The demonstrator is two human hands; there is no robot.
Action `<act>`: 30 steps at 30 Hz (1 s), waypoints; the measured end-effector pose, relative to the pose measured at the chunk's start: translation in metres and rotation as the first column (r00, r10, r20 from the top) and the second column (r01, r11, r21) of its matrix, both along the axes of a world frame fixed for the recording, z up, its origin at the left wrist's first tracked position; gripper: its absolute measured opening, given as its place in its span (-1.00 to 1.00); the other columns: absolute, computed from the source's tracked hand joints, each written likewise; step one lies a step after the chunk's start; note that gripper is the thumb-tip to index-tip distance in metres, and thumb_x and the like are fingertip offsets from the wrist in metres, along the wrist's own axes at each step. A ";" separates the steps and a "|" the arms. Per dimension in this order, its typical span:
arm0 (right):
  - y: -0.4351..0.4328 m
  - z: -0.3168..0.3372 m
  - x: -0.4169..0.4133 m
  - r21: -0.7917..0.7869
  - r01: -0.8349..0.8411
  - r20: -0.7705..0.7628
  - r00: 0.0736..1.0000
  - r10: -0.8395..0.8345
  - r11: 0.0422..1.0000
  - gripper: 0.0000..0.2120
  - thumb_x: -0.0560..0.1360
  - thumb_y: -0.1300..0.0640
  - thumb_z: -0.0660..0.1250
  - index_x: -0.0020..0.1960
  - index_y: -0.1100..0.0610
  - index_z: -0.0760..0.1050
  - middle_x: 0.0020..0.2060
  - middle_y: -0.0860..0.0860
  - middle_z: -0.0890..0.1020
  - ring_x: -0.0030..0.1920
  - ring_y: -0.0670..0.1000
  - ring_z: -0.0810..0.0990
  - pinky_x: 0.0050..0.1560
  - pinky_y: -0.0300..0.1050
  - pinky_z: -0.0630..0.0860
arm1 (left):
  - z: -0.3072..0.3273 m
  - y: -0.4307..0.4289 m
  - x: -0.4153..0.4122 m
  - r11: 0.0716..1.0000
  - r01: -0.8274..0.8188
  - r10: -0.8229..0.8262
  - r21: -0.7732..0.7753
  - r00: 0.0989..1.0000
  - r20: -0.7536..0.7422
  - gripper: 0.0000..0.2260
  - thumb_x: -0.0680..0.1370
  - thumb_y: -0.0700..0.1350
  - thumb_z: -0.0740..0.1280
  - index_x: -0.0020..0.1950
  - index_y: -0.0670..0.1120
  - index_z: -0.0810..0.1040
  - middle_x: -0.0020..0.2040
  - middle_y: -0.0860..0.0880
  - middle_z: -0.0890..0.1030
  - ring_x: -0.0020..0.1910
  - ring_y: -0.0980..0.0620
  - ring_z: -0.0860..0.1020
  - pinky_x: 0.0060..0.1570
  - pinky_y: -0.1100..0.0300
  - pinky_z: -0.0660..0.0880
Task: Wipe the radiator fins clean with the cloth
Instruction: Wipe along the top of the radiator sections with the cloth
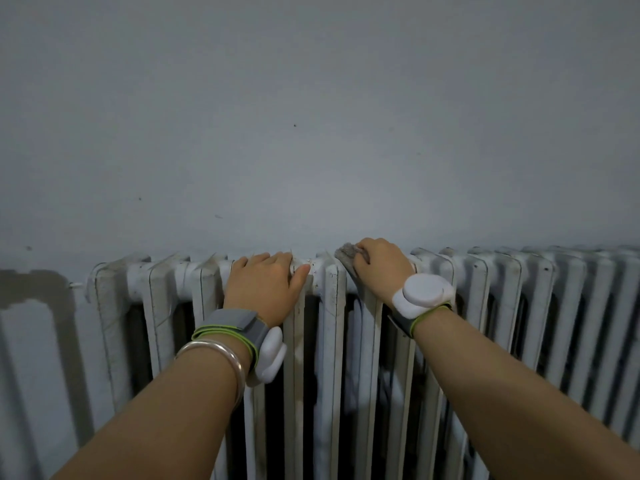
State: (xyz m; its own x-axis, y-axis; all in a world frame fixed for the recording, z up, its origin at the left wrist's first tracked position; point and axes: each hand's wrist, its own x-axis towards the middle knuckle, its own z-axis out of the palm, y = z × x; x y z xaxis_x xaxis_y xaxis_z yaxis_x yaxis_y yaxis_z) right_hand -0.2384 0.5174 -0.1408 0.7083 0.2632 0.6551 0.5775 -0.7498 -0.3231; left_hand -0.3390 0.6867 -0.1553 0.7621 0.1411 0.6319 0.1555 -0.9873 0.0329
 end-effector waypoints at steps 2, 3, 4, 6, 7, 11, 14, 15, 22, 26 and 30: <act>-0.002 -0.013 -0.003 0.085 -0.041 0.102 0.994 0.032 0.996 -0.80 0.55 0.23 0.19 0.07 0.26 0.54 -0.02 0.21 0.56 0.01 0.21 0.50 0.00 -0.01 0.41 | 0.001 -0.001 -0.001 1.000 -0.001 0.001 -0.008 1.000 -0.007 -0.60 0.61 0.18 -0.01 0.14 -0.03 0.48 0.02 -0.01 0.61 0.12 -0.05 0.50 0.19 0.05 0.32; -0.003 -0.020 -0.005 0.141 -0.073 0.166 0.985 0.049 0.987 -0.82 0.54 0.25 0.21 0.06 0.26 0.54 -0.03 0.20 0.57 0.00 0.20 0.50 -0.01 -0.04 0.39 | 0.001 -0.001 -0.001 1.000 -0.001 0.001 -0.013 1.000 -0.012 -0.60 0.61 0.18 -0.01 0.15 -0.03 0.48 0.03 -0.01 0.60 0.13 -0.05 0.50 0.19 0.04 0.32; -0.004 -0.026 -0.008 0.192 -0.108 0.230 0.971 0.062 0.976 -0.83 0.52 0.27 0.23 0.05 0.26 0.55 -0.04 0.19 0.57 -0.01 0.20 0.51 0.00 -0.08 0.38 | 0.002 -0.001 -0.002 1.000 -0.001 0.000 -0.020 1.000 -0.017 -0.59 0.61 0.17 -0.01 0.18 -0.03 0.48 0.04 -0.01 0.60 0.15 -0.05 0.50 0.20 0.04 0.31; -0.006 -0.037 -0.013 0.249 -0.163 0.316 0.945 0.079 0.955 -0.82 0.52 0.30 0.25 0.08 0.25 0.55 0.00 0.17 0.58 0.04 0.17 0.51 0.09 -0.16 0.34 | 0.002 -0.002 -0.002 1.000 0.000 0.000 -0.022 1.000 -0.017 -0.58 0.61 0.17 -0.02 0.21 -0.03 0.47 0.06 -0.02 0.60 0.16 -0.05 0.49 0.21 0.04 0.30; -0.007 -0.043 -0.015 0.260 -0.177 0.332 0.940 0.084 0.949 -0.79 0.52 0.30 0.25 0.13 0.25 0.54 0.05 0.16 0.57 0.10 0.16 0.50 0.16 -0.20 0.31 | 0.002 -0.002 -0.002 1.000 -0.002 0.001 -0.020 1.000 -0.019 -0.58 0.61 0.17 -0.02 0.22 -0.03 0.47 0.07 -0.02 0.60 0.16 -0.04 0.49 0.21 0.05 0.30; -0.012 -0.064 -0.025 0.306 -0.200 0.379 0.923 0.074 0.931 -0.73 0.53 0.28 0.27 0.22 0.21 0.51 0.21 0.13 0.50 0.27 0.07 0.40 0.33 -0.35 0.16 | 0.002 -0.003 -0.002 1.000 -0.014 0.013 -0.015 1.000 -0.023 -0.58 0.61 0.17 -0.02 0.24 -0.04 0.47 0.09 -0.02 0.60 0.18 -0.04 0.48 0.21 0.05 0.29; -0.016 -0.076 -0.029 0.334 -0.208 0.368 0.927 0.075 0.919 -0.71 0.53 0.29 0.29 0.24 0.18 0.49 0.29 0.11 0.44 0.32 0.05 0.38 0.34 -0.38 0.16 | 0.002 -0.004 -0.003 1.000 -0.019 0.018 -0.017 0.999 -0.026 -0.58 0.61 0.17 -0.02 0.25 -0.04 0.47 0.10 -0.02 0.59 0.19 -0.04 0.48 0.22 0.05 0.29; -0.017 -0.080 -0.031 0.346 -0.211 0.358 0.930 0.079 0.914 -0.71 0.53 0.29 0.29 0.24 0.17 0.49 0.31 0.11 0.41 0.33 0.03 0.36 0.33 -0.42 0.14 | 0.003 -0.004 -0.003 1.000 -0.021 0.020 -0.020 0.999 -0.028 -0.57 0.61 0.17 -0.02 0.25 -0.04 0.46 0.11 -0.02 0.59 0.19 -0.04 0.48 0.23 0.05 0.29; -0.022 -0.114 -0.035 0.334 -0.184 0.233 0.966 0.109 0.924 -0.70 0.56 0.19 0.27 0.28 0.13 0.44 0.33 0.08 0.34 0.27 -0.01 0.40 0.26 -0.16 0.38 | 0.004 -0.004 -0.003 0.999 -0.023 0.022 -0.023 0.999 -0.038 -0.58 0.61 0.17 -0.03 0.22 -0.04 0.47 0.07 -0.03 0.60 0.15 -0.05 0.49 0.20 0.04 0.30; -0.027 -0.136 -0.038 0.289 -0.216 0.199 0.966 0.163 0.933 -0.77 0.55 0.19 0.28 0.21 0.11 0.45 0.27 -0.02 0.32 0.23 -0.07 0.40 0.26 -0.18 0.40 | 0.003 -0.005 -0.004 0.999 -0.023 0.022 -0.025 0.999 -0.023 -0.61 0.62 0.15 -0.01 0.14 -0.04 0.49 0.04 -0.03 0.60 0.13 -0.06 0.50 0.18 0.05 0.30; -0.036 -0.149 -0.041 0.259 -0.272 0.163 0.958 0.236 0.927 -0.85 0.57 0.13 0.27 0.13 0.06 0.47 0.13 -0.14 0.33 0.10 -0.12 0.45 0.14 -0.22 0.46 | 0.002 -0.004 -0.003 0.999 -0.011 0.010 -0.040 1.000 -0.025 -0.59 0.61 0.17 -0.02 0.19 -0.03 0.48 0.04 -0.03 0.60 0.14 -0.06 0.50 0.20 0.04 0.30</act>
State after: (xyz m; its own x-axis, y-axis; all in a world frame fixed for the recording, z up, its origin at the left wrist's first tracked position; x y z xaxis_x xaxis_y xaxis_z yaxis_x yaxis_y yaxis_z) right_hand -0.2798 0.4815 -0.2900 0.5483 0.2193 0.8071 0.7862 -0.4641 -0.4080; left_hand -0.3422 0.6825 -0.1533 0.7755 0.1739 0.6069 0.1671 -0.9836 0.0682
